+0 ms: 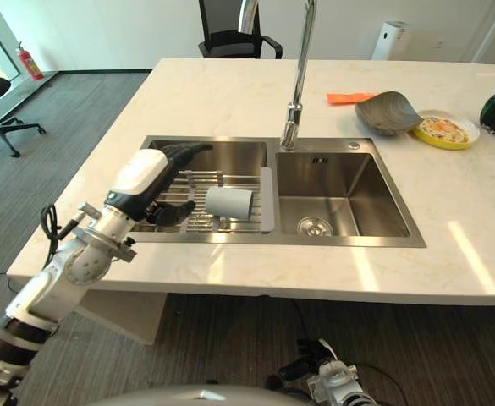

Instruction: Place the dishes in the dishwasher.

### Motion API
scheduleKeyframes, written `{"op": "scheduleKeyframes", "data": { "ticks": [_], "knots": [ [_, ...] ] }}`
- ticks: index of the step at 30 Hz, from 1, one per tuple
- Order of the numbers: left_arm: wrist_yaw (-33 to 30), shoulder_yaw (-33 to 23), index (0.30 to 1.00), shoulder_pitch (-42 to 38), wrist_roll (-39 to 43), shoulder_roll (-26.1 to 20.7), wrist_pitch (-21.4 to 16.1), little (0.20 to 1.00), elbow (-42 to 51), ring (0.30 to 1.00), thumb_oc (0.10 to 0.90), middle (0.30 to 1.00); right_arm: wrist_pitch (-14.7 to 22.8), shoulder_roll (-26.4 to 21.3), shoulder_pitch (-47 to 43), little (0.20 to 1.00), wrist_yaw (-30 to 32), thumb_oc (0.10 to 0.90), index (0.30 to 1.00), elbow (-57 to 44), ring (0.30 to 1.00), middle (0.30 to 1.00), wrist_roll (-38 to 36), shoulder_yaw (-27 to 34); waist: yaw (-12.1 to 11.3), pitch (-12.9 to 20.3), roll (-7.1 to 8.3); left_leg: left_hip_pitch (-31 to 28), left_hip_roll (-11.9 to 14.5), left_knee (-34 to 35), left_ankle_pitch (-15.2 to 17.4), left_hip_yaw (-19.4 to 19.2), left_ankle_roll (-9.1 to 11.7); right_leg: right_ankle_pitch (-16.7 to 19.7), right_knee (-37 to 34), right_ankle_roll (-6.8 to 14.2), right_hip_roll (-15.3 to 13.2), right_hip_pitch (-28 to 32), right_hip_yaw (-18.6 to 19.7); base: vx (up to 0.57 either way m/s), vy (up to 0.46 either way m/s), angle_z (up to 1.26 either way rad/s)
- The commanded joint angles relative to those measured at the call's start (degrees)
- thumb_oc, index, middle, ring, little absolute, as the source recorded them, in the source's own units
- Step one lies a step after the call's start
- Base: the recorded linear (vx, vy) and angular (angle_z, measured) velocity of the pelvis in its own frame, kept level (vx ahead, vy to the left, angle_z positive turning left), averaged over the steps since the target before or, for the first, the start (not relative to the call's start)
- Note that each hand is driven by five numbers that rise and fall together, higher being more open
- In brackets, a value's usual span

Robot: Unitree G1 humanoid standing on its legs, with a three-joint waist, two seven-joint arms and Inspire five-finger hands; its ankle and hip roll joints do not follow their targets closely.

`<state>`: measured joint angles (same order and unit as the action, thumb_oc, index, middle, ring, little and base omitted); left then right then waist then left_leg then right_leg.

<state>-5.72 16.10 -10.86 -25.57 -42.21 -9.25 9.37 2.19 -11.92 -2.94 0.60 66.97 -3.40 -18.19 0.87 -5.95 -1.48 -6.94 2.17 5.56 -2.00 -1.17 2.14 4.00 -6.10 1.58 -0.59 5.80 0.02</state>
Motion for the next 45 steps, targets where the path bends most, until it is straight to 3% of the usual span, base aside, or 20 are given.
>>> {"op": "scheduleKeyframes", "data": {
  "ticks": [1,8,21,30,34,40,42,45],
  "knots": [
    [-1.85,0.98,0.9,-12.73,-1.06,1.56,-0.91,0.9,-5.54,0.9,0.8,0.9,0.94,-4.83,4.75,0.9,-2.17,0.8,0.9,2.17,0.9,0.9,1.94,-0.21,2.94,0.37,1.67,-1.85,-2.13,-0.56,4.08,-3.14,1.16,-4.79,1.1,4.73,-1.78,2.06,-0.82,-0.03,-0.025,0.0],
    [-1.83,2.54,0.9,-16.29,-2.39,1.83,1.08,0.9,-12.54,0.9,0.8,0.9,0.98,-5.49,7.26,0.9,-2.45,0.8,0.9,1.38,0.9,0.9,2.41,2.03,4.96,-0.26,1.45,-2.01,-1.91,-0.56,4.79,-4.8,1.07,-4.81,1.1,4.92,-1.37,1.43,1.22,-0.02,-0.004,-0.25],
    [-0.14,7.27,0.9,-21.37,-4.11,3.64,2.8,0.9,-18.57,0.9,0.8,0.9,1.01,-4.83,6.18,0.9,-2.45,0.8,0.9,1.95,0.9,0.9,1.95,1.52,6.15,-0.12,1.24,-2.87,-1.53,-0.56,5.36,-6.02,1.01,-4.92,1.1,4.89,-1.02,1.71,2.39,0.01,-0.001,-0.06],
    [1.18,11.29,0.9,-26.32,-5.93,6.04,5.37,0.9,-28.74,0.9,0.8,0.9,0.2,-4.81,5.28,0.9,-2.81,0.8,0.9,4.83,0.9,0.9,3.04,1.2,6.78,-0.21,0.9,-3.27,-1.49,-0.56,5.37,-6.48,0.93,-4.79,1.1,4.95,-0.94,1.75,2.62,0.0,-0.001,-0.02],
    [1.82,12.95,0.9,-30.79,-6.42,6.94,8.2,0.9,-39.57,0.9,0.8,0.9,0.4,-5.62,6.81,0.9,-3.61,0.8,0.9,1.78,0.9,0.9,2.41,0.52,7.67,-0.25,0.94,-3.34,-1.48,-0.56,5.24,-6.97,0.93,-4.59,1.1,5.03,-0.87,1.8,2.86,-0.01,-0.004,-0.01],
    [1.47,15.95,0.9,-33.92,-8.21,6.08,8.5,0.9,-47.86,0.9,0.8,0.9,0.5,-5.35,6.77,0.9,-4.13,0.8,0.9,1.72,0.9,0.9,2.33,-0.79,8.09,-0.31,0.81,-3.63,-1.43,-0.56,5.22,-7.38,0.92,-4.34,1.1,5.19,-0.74,1.71,3.18,-0.01,-0.009,-0.03],
    [2.02,18.28,0.3,-35.39,-9.32,5.42,8.56,0.3,-51.05,0.3,0.4,0.3,0.63,-5.44,6.36,0.9,-4.1,0.8,0.9,1.72,0.9,0.9,2.15,-1.28,8.37,-0.36,0.62,-3.62,-1.42,-0.56,5.14,-7.64,0.9,-4.29,1.1,5.29,-0.74,1.59,3.43,-0.02,0.001,-0.01],
    [2.81,19.05,0.3,-35.31,-9.56,4.42,8.12,0.3,-51.03,0.3,0.4,0.3,0.63,-5.59,6.31,0.9,-4.18,0.8,0.9,1.61,0.9,0.9,2.13,-1.24,8.32,-0.43,0.57,-3.68,-1.5,-0.56,5.21,-7.75,0.85,-4.18,1.1,5.36,-0.75,1.55,3.6,-0.01,0.0,-0.02]
  ]
}}
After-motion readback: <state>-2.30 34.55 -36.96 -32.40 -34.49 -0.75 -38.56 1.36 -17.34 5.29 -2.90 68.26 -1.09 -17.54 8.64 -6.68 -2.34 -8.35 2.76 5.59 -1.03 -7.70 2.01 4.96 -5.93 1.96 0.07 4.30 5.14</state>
